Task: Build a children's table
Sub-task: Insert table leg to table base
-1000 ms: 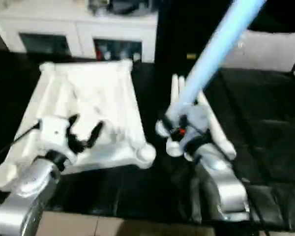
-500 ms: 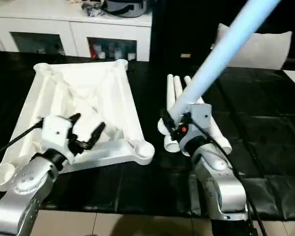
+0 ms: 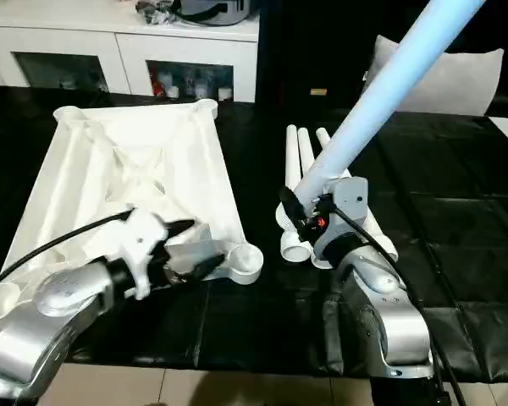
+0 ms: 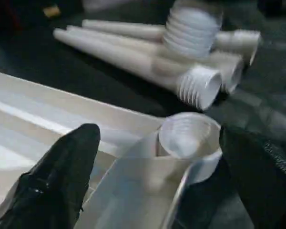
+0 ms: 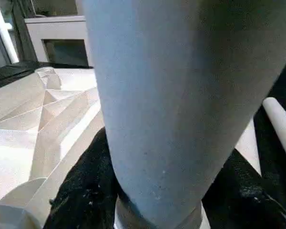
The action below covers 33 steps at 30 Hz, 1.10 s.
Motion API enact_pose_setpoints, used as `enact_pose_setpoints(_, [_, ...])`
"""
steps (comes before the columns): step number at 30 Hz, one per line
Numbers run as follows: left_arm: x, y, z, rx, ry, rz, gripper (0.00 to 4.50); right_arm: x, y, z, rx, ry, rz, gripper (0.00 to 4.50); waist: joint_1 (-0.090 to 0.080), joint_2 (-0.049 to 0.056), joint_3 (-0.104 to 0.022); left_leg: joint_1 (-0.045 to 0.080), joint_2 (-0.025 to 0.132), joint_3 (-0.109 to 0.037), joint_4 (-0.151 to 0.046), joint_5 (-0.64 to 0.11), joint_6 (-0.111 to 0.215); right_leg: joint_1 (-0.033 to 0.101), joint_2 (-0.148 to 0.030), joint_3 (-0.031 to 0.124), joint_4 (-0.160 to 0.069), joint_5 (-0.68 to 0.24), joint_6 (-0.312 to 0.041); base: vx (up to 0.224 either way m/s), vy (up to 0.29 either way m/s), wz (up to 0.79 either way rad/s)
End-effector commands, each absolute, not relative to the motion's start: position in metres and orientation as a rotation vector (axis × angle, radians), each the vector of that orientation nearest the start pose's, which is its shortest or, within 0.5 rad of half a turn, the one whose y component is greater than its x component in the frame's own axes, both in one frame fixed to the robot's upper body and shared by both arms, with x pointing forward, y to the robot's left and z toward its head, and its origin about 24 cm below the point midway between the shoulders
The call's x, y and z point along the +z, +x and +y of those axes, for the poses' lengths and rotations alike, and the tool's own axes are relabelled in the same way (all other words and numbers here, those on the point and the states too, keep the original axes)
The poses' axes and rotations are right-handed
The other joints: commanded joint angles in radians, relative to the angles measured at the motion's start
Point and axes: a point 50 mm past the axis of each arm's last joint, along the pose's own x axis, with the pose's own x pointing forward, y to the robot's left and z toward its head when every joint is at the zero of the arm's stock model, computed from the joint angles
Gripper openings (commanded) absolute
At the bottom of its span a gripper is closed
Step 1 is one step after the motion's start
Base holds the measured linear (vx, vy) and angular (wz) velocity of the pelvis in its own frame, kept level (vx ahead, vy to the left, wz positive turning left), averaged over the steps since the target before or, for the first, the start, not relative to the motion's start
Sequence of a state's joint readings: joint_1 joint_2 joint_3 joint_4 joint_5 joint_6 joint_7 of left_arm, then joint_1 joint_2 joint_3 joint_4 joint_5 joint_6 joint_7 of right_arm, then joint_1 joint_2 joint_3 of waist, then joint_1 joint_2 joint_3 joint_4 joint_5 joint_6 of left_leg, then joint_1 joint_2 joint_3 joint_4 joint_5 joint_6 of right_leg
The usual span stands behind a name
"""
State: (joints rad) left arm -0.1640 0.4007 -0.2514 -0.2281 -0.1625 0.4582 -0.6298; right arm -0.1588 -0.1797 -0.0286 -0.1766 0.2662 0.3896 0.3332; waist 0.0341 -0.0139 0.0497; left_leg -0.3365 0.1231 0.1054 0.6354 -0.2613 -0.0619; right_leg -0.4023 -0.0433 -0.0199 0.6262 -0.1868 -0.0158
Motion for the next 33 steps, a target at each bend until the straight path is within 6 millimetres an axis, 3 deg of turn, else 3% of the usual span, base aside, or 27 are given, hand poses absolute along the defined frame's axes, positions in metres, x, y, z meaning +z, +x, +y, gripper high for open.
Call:
enact_pose_setpoints(1, [0.072, 0.255, 0.123, -0.912, 0.272, 0.287, 4.44, 0.096, 0.277, -0.154, 0.412, 0.074, 0.032, 1.89, 0.002, 0.006, -0.045, -0.019, 0.066, -0.01, -0.091, -0.09, 0.022, 0.06, -0.083, 0.048, -0.079, -0.25, -0.169, 0.0, 0.0, 0.0])
enact_pose_setpoints(3, [0.072, 0.255, 0.122, -0.921, 0.271, 0.291, 4.5, 0.096, 0.277, -0.154, 0.412, 0.074, 0.032, 1.89, 0.0, 0.004, -0.045, -0.023, 0.067, -0.01, -0.092, -0.092, 0.017, 0.063, -0.085, 0.048, -0.08, -0.261, -0.167, 0.0, 0.0, 0.0])
enact_pose_setpoints(7, [0.071, 0.253, 0.119, -0.995, 0.252, 0.325, 4.5, 0.093, 0.275, -0.152, 0.426, 0.079, 0.049, 1.89, 0.001, 0.004, -0.043, -0.02, 0.069, -0.007, -0.093, -0.108, 0.018, 0.058, -0.084, 0.049, -0.083, -0.281, -0.171, 0.0, 0.0, 0.0])
enact_pose_setpoints(10, [0.069, 0.251, 0.119, -1.046, 0.271, 0.35, 4.5, 0.092, 0.275, -0.151, 0.431, 0.081, 0.05, 1.89, 0.003, 0.011, -0.044, -0.018, 0.069, -0.006, -0.094, -0.109, 0.014, 0.055, -0.083, 0.049, -0.081, -0.281, -0.172, 0.0, 0.0, 0.0])
enact_pose_setpoints(11, [0.069, 0.251, 0.12, -1.053, 0.28, 0.356, 4.22, 0.092, 0.275, -0.151, 0.432, 0.081, 0.049, 1.89, 0.001, 0.008, -0.044, -0.019, 0.07, -0.005, -0.095, -0.116, 0.014, 0.056, -0.082, 0.049, -0.082, -0.282, -0.171, 0.0, 0.0, 0.0])
enact_pose_setpoints(14, [0.069, 0.253, 0.126, -1.067, 0.29, 0.363, 4.09, 0.092, 0.274, -0.15, 0.433, 0.081, 0.05, 1.89, 0.002, 0.015, -0.044, -0.018, 0.071, -0.004, -0.095, -0.11, 0.009, 0.056, -0.083, 0.05, -0.081, -0.27, -0.174, 0.0, 0.0, 0.0])
enact_pose_setpoints(17, [0.069, 0.257, 0.133, -1.077, 0.303, 0.379, 3.7, 0.091, 0.272, -0.15, 0.439, 0.079, 0.051, 1.89, 0.002, 0.015, -0.043, -0.018, 0.07, -0.003, -0.096, -0.111, 0.008, 0.057, -0.083, 0.05, -0.082, -0.263, -0.177, 0.0, 0.0, 0.0])
enact_pose_setpoints(25, [0.067, 0.266, 0.142, -1.146, 0.312, 0.428, 3.25, 0.088, 0.27, -0.147, 0.465, 0.076, 0.059, 1.89, 0.003, 0.023, -0.043, -0.016, 0.071, -0.003, -0.098, -0.115, 0.0, 0.056, -0.084, 0.051, -0.081, -0.257, -0.183, 0.0, 0.0, 0.0])
enact_pose_setpoints(27, [0.065, 0.267, 0.144, -1.156, 0.315, 0.437, 2.88, 0.088, 0.27, -0.147, 0.466, 0.076, 0.059, 1.89, 0.002, 0.021, -0.043, -0.016, 0.073, -0.003, -0.099, -0.107, 0.0, 0.058, -0.086, 0.051, -0.08, -0.242, -0.189, 0.0, 0.0, 0.0])
enact_pose_setpoints(29, [0.065, 0.268, 0.144, -1.164, 0.312, 0.443, 2.84, 0.088, 0.269, -0.147, 0.467, 0.076, 0.06, 1.89, 0.002, 0.022, -0.043, -0.016, 0.074, -0.002, -0.099, -0.104, -0.001, 0.058, -0.087, 0.051, -0.079, -0.237, -0.193, 0.0, 0.0, 0.0])
enact_pose_setpoints(30, [0.064, 0.27, 0.144, -1.176, 0.309, 0.451, 2.78, 0.087, 0.269, -0.147, 0.47, 0.073, 0.062, 1.89, 0.002, 0.028, -0.043, -0.015, 0.074, -0.002, -0.098, -0.1, -0.002, 0.057, -0.086, 0.052, -0.079, -0.228, -0.199, 0.0, 0.0, 0.0])
enact_pose_setpoints(31, [0.063, 0.27, 0.144, -1.177, 0.31, 0.453, 2.78, 0.087, 0.268, -0.147, 0.471, 0.072, 0.063, 1.89, 0.001, 0.025, -0.043, -0.015, 0.074, -0.001, -0.099, -0.102, -0.001, 0.058, -0.085, 0.052, -0.08, -0.227, -0.198, 0.0, 0.0, 0.0])
enact_pose_setpoints(33, [0.061, 0.272, 0.145, -1.179, 0.314, 0.463, 2.47, 0.087, 0.268, -0.146, 0.479, 0.069, 0.063, 1.89, 0.002, 0.026, -0.043, -0.015, 0.073, -0.001, -0.098, -0.103, -0.001, 0.059, -0.086, 0.052, -0.081, -0.222, -0.202, 0.0, 0.0, 0.0])
